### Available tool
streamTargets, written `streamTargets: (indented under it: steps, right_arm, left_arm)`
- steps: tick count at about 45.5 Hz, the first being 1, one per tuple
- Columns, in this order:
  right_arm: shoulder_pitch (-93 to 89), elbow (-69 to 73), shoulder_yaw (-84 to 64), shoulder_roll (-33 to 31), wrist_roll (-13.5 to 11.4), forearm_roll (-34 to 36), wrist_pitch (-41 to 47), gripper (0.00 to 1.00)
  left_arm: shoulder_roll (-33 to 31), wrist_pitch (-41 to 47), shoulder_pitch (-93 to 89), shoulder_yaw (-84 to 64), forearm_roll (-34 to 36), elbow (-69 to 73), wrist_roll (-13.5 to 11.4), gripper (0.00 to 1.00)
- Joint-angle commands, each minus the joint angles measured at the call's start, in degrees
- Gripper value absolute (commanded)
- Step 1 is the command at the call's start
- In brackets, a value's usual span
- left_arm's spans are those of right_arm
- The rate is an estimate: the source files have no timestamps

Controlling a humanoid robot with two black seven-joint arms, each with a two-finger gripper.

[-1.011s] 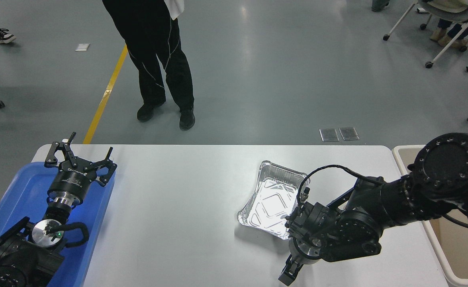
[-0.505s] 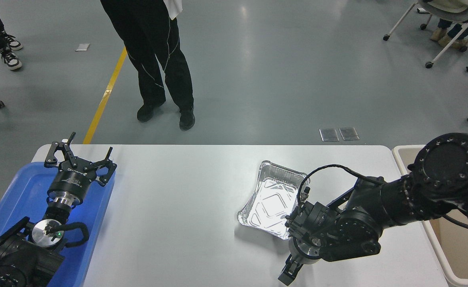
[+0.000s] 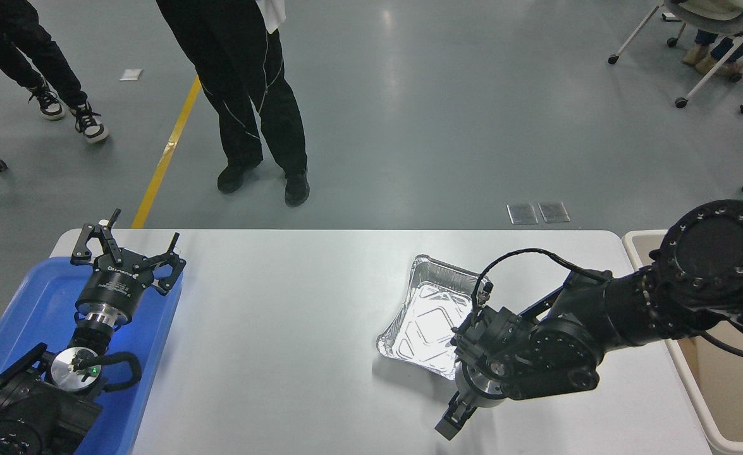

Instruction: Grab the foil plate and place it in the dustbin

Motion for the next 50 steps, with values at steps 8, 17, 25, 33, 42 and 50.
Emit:
streamTargets:
  steps: [8, 17, 25, 33, 42, 50]
  right_arm:
    - [14.5, 5.9, -0.7, -4.9, 0.6, 25.4, 0.5, 1.00]
    - [24.6, 8.8, -2.2, -10.2, 0.6, 38.0, 7.1, 1.00]
    - [36.8, 8.8, -6.5, -14.2, 0.4, 51.5, 18.8, 1.00]
    - [47.4, 8.8, -12.7, -14.6, 0.4, 57.4, 24.7, 1.00]
    - [55.9, 8.8, -16.7, -15.4, 0.4, 63.8, 24.7, 1.00]
    - [59.2, 9.0, -18.9, -16.7, 0.1, 70.0, 24.7, 1.00]
  left_arm:
    - [0.0, 0.0, 0.1, 0.0, 0.0, 0.0, 0.0, 0.99]
    - [0.0, 0.0, 0.1, 0.0, 0.0, 0.0, 0.0, 0.99]
    - [0.0, 0.0, 0.1, 0.0, 0.0, 0.0, 0.0, 0.99]
    - [0.0, 0.0, 0.1, -0.1, 0.0, 0.0, 0.0, 0.99]
    - [0.0, 0.0, 0.2, -0.1, 0.0, 0.0, -0.1, 0.99]
    - [0.0, 0.0, 0.2, -0.2, 0.0, 0.0, -0.1, 0.99]
